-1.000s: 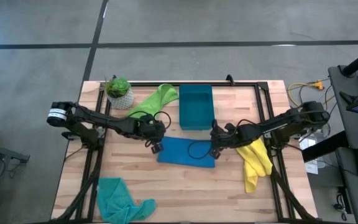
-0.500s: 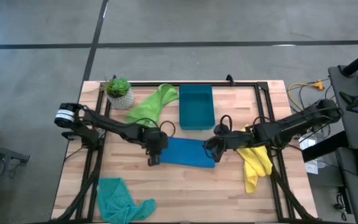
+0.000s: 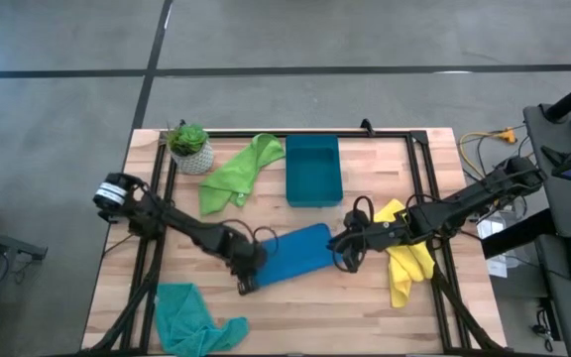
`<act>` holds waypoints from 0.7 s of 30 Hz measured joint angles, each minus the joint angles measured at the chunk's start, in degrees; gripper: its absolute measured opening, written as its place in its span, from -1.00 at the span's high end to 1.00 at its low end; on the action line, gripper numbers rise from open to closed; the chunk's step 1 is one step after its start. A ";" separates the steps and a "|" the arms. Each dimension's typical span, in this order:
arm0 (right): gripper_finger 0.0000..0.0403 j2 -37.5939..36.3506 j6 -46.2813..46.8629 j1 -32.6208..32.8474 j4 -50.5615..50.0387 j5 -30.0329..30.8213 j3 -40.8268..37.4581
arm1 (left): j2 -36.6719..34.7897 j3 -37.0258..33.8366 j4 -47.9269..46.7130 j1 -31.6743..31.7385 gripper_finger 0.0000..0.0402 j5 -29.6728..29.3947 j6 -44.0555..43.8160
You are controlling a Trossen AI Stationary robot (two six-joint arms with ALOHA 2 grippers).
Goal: Fold microfiber towels
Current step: Fold the blue microfiber cloth
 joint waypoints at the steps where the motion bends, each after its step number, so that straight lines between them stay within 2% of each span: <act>1: 0.54 0.00 -0.61 0.06 -0.48 0.00 0.00 | 0.07 0.26 2.92 -0.87 1.00 1.05 -3.03; 4: 0.54 0.00 -2.32 0.06 -0.64 0.00 0.00 | -0.09 0.72 9.24 -2.65 1.00 2.38 -7.64; 11: 0.56 0.00 -4.90 0.04 -0.99 0.00 0.00 | -2.51 3.32 9.64 -2.58 1.00 0.67 -8.71; 16: 0.56 -0.02 -4.69 0.31 -0.66 0.00 0.00 | -1.38 4.56 10.43 2.52 1.00 1.15 -3.33; 21: 0.56 -1.84 -4.20 3.10 3.46 0.00 0.00 | 4.79 10.00 9.90 9.69 1.00 3.32 8.63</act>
